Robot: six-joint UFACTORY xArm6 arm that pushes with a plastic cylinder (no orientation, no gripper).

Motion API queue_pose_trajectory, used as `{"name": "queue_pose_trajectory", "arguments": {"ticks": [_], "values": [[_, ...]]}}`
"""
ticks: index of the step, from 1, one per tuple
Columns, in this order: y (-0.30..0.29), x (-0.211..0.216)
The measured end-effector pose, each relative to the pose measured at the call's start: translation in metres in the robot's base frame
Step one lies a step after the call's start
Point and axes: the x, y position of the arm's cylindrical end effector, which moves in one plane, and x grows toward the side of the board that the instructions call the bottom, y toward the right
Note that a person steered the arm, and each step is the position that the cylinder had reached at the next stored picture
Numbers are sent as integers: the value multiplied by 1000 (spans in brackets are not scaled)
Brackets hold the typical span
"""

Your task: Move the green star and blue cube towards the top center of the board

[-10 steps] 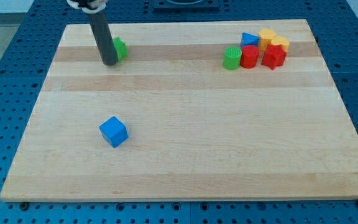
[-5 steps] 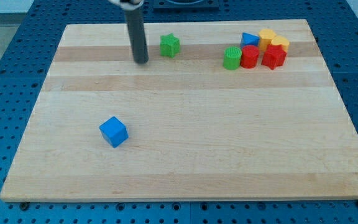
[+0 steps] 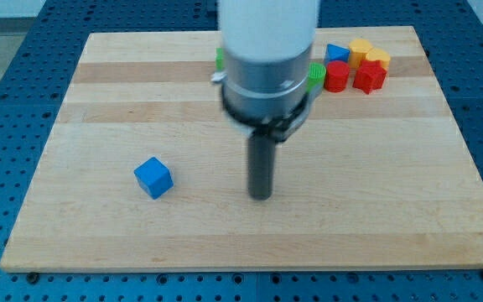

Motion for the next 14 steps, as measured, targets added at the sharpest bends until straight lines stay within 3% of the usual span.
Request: {"name": "queue_pose_trajectory", "arguments": {"ticks": [2, 3, 4, 5, 6, 7, 8, 9, 11, 12, 13, 14], "values": [[-103, 0], [-124, 2], [-143, -75], [-120, -77], [-113, -136], [-138, -125], [-206, -140], [-159, -172], [-139, -123], [-98, -145], [-111, -200], [-108, -211]]}}
